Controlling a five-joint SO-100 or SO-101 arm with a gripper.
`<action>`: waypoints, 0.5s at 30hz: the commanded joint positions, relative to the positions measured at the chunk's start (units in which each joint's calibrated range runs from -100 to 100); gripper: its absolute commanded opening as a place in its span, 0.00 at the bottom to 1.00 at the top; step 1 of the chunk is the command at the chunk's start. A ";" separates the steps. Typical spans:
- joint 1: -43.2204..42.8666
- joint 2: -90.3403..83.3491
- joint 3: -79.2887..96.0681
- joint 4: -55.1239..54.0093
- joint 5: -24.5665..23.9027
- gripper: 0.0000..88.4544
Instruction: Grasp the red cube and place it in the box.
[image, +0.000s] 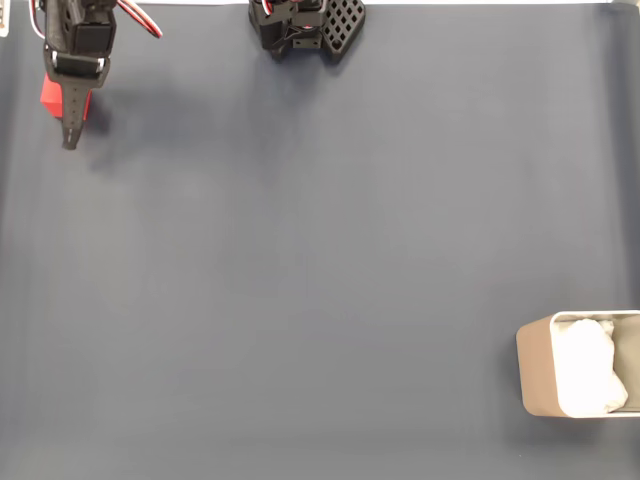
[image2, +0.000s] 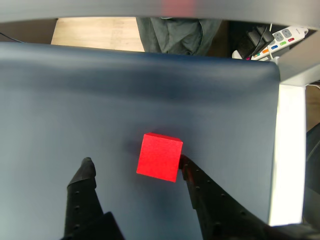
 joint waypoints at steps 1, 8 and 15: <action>-0.67 -2.09 -2.92 -0.97 -0.54 0.43; -1.17 -2.27 -3.02 -2.36 -0.98 0.44; -1.60 -2.35 -3.11 -3.02 -1.22 0.44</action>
